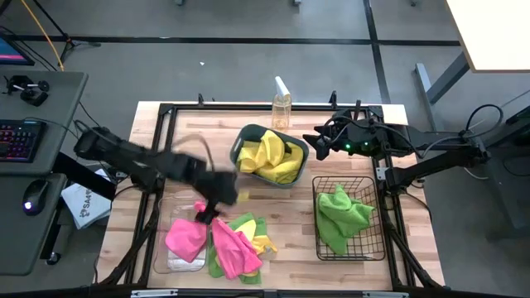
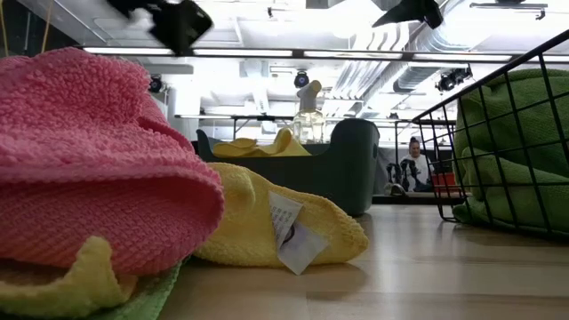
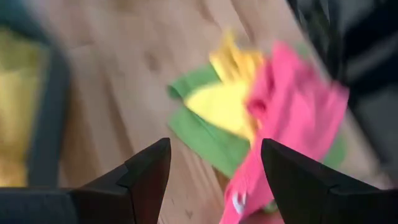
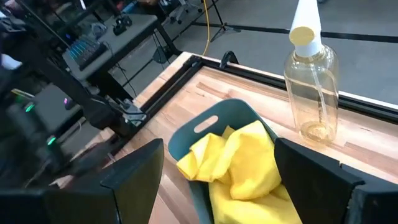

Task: Sort microfiber towel by color & place in baskets
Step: Put the pink microfiber cloth into the transparent bin

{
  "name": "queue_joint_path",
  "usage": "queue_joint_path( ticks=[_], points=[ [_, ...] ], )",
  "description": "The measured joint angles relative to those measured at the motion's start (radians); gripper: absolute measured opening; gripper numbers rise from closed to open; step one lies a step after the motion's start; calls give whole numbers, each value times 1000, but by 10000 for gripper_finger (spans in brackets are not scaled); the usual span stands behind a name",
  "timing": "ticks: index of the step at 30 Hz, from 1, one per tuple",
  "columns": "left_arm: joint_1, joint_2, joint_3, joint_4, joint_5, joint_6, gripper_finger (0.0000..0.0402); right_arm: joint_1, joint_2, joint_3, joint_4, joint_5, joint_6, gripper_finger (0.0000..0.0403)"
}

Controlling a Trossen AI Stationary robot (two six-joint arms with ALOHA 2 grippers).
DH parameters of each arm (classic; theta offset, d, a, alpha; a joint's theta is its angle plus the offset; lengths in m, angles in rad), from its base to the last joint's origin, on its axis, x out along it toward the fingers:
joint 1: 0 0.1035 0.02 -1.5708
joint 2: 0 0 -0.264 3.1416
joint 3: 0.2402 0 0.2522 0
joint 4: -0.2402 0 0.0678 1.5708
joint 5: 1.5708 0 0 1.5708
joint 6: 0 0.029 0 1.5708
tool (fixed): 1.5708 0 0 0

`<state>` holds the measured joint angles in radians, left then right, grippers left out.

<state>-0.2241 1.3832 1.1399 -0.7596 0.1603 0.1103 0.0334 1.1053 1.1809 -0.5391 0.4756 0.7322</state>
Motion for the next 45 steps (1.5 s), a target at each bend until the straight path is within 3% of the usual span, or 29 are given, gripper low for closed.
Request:
queue_joint_path(
  ticks=[3,5,16,21,23,27,28,33,38,45],
  points=[
    [-126,30,-61,56,-116,103,236,0,0,0,-20,-1,0,303],
    [-171,66,-82,115,-134,123,236,0,0,0,-27,-1,0,303],
    [-194,256,-69,136,36,75,236,0,0,0,-80,-23,0,303],
    [-188,287,-68,135,44,44,217,0,0,0,-104,-23,0,303],
    [-181,277,-51,108,48,10,177,0,0,0,-106,-23,0,303],
    [-151,205,16,44,93,-59,34,0,0,0,-111,-17,0,303],
    [-140,180,33,25,99,-89,19,0,0,0,-111,-13,-1,303],
    [-77,1,129,-22,74,-188,3,-7,0,0,-109,-12,-18,303],
    [-48,-150,170,-19,-22,-256,3,-7,0,0,-109,-7,-26,303],
    [-95,-106,112,-62,-66,-196,29,-7,0,0,-109,-6,-26,303]
  ],
)
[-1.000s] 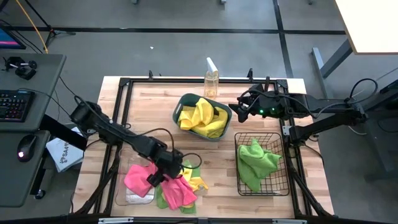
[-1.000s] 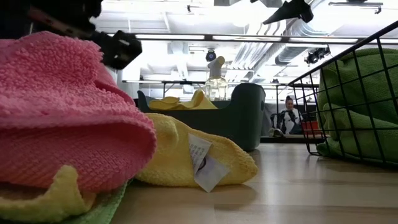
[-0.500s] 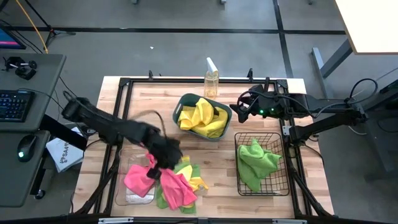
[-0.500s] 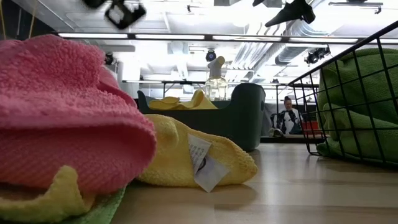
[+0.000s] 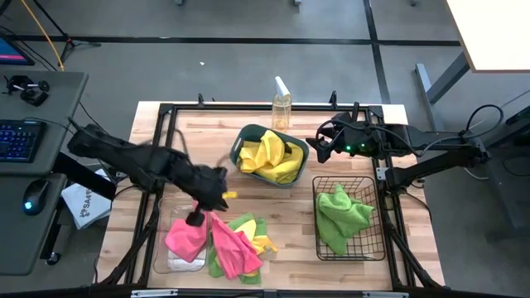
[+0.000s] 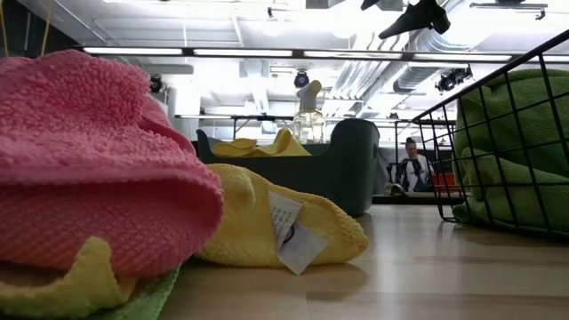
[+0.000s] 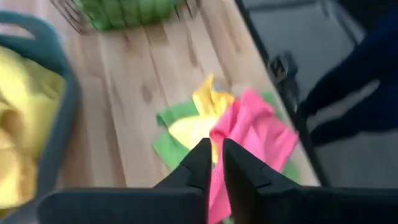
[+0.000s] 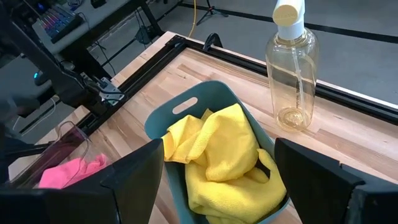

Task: Sort microfiber towel by color & place in baskets
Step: Put the pink microfiber cloth into the transparent bin

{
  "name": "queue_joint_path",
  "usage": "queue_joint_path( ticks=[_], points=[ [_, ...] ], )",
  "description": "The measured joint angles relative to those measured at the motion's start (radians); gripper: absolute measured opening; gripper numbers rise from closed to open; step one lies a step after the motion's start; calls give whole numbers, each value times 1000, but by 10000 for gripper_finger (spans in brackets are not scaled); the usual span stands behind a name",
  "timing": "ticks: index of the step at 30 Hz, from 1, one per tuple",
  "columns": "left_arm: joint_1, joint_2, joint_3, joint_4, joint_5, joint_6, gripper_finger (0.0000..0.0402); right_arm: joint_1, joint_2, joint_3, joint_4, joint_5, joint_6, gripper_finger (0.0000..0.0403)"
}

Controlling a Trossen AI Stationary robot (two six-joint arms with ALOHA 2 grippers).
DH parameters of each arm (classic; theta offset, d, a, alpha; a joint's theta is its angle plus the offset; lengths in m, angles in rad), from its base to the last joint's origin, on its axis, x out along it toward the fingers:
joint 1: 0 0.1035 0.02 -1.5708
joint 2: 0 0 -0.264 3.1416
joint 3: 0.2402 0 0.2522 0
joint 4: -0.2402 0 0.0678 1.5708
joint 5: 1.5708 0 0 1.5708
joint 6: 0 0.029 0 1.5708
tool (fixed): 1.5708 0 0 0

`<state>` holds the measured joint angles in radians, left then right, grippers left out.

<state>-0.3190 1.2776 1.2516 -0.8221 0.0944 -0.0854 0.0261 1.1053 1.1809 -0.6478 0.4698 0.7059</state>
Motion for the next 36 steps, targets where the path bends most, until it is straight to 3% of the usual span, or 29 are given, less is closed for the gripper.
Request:
queue_joint_path(
  ticks=[6,13,18,24,28,30,33,36],
  points=[
    [-52,151,-28,23,0,111,108,0,0,0,-1,0,0,303],
    [-100,300,-27,158,42,142,199,0,0,0,-32,-10,0,303],
    [-131,381,-27,172,44,138,223,1,0,0,-103,-14,-18,303],
    [-154,481,-27,194,-63,54,225,1,0,0,-146,-14,-81,303],
    [-165,517,-27,211,-67,-10,198,1,1,0,-145,-14,-112,303],
    [-167,513,-25,220,-68,-61,153,1,1,0,-145,-14,-112,303],
    [-157,485,-9,211,-60,-136,43,1,1,0,-145,-14,-112,303],
    [-137,432,-3,215,-67,-194,14,0,1,0,-145,-1,-99,303]
  ],
)
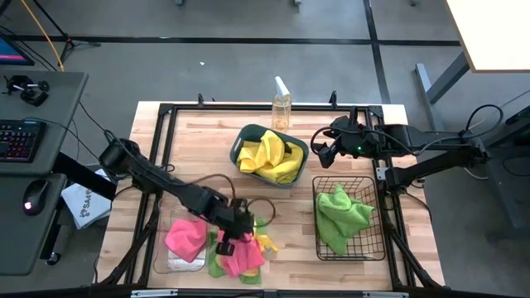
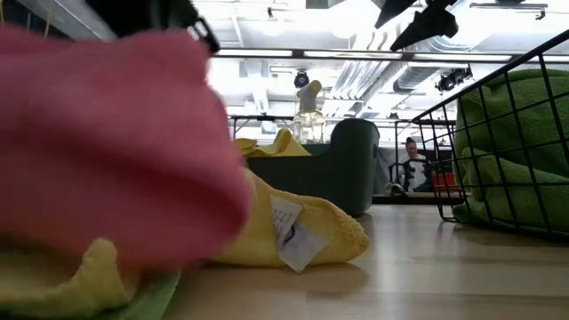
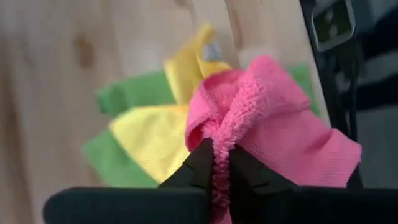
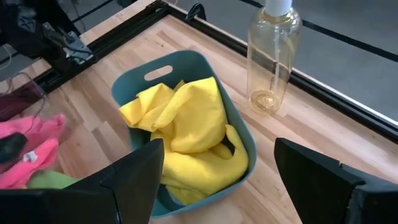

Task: Sort microfiber towel by color & place in baskets
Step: Put the pink microfiber cloth into the transparent bin

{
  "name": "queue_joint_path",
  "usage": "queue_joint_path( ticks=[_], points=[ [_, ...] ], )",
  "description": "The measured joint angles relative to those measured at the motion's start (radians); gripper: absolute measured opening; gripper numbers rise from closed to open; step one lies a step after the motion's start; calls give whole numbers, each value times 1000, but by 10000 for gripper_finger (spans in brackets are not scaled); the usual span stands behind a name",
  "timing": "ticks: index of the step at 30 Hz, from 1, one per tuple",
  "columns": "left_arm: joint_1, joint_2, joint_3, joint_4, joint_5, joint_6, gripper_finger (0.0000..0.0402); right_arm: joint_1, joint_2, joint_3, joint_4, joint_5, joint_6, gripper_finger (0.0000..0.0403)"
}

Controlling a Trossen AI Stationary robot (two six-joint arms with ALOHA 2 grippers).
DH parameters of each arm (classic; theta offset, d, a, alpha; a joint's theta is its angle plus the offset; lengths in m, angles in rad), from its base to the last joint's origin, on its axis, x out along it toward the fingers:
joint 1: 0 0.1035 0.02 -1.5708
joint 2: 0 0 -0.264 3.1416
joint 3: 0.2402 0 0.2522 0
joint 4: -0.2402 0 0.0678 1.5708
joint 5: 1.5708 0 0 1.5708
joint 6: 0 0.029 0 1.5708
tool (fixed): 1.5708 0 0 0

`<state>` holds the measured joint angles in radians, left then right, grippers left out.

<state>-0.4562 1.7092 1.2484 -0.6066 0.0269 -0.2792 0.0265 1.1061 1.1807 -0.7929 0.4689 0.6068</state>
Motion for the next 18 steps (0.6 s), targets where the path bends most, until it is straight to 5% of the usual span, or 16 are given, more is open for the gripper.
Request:
queue_joint_path(
  ticks=[18],
  points=[
    [-6,-720,0,1,-385,-87,1,0,0,0,4,82,157,303]
  ],
)
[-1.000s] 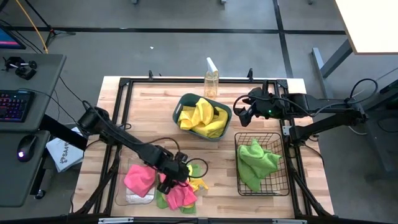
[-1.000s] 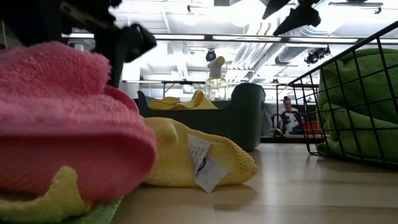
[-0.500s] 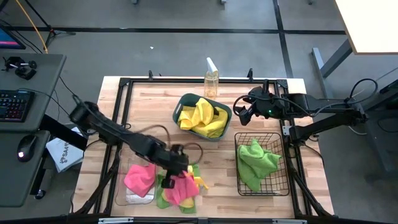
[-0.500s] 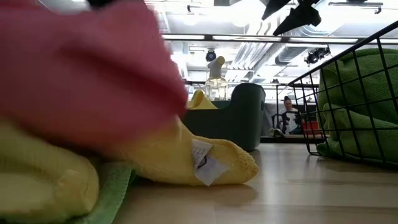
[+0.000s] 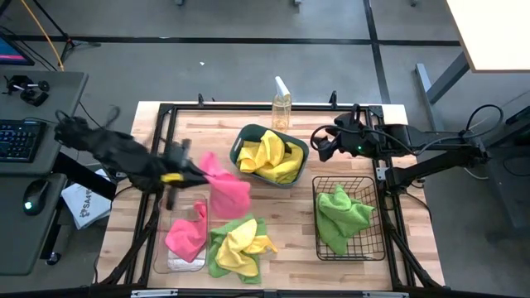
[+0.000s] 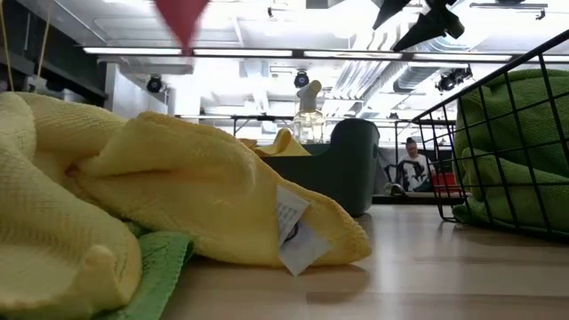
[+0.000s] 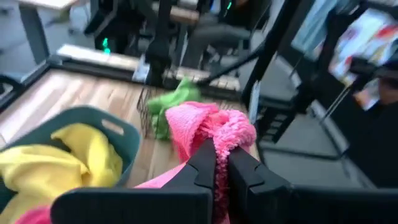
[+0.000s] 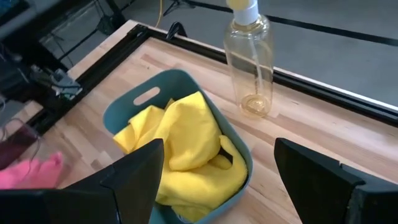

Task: Sort microfiber towel by color & place in baskets
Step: Put the pink microfiber cloth into the transparent bin

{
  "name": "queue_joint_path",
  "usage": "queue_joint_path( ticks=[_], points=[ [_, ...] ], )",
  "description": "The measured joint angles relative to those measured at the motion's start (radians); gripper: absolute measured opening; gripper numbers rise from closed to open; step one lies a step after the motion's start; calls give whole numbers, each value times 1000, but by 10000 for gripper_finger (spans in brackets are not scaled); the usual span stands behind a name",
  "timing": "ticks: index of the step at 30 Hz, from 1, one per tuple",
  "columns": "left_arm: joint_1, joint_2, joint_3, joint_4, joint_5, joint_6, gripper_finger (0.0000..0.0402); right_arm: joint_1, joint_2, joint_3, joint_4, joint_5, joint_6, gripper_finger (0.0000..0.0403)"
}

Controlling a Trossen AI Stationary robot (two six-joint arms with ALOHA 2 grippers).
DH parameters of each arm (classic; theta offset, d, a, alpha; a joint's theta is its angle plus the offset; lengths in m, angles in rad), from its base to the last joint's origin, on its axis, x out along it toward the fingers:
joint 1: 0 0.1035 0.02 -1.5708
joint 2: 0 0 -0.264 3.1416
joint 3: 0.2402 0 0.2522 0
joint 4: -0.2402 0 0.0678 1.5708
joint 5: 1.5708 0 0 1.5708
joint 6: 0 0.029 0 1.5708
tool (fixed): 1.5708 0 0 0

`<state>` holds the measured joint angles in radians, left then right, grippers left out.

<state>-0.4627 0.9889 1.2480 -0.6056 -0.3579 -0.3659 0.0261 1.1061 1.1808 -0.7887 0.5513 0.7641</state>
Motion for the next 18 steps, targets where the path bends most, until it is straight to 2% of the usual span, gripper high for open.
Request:
queue_joint_path(
  ticks=[4,8,12,18],
  points=[
    [-39,-95,0,-47,2,-46,0,0,0,0,1,7,23,303],
    [-96,-140,0,-247,63,-231,0,0,0,0,0,7,30,303],
    [-171,-126,0,-443,211,-454,0,0,0,0,0,25,44,303],
    [-281,-65,-2,-544,434,-643,0,0,0,0,1,49,42,303]
  ],
)
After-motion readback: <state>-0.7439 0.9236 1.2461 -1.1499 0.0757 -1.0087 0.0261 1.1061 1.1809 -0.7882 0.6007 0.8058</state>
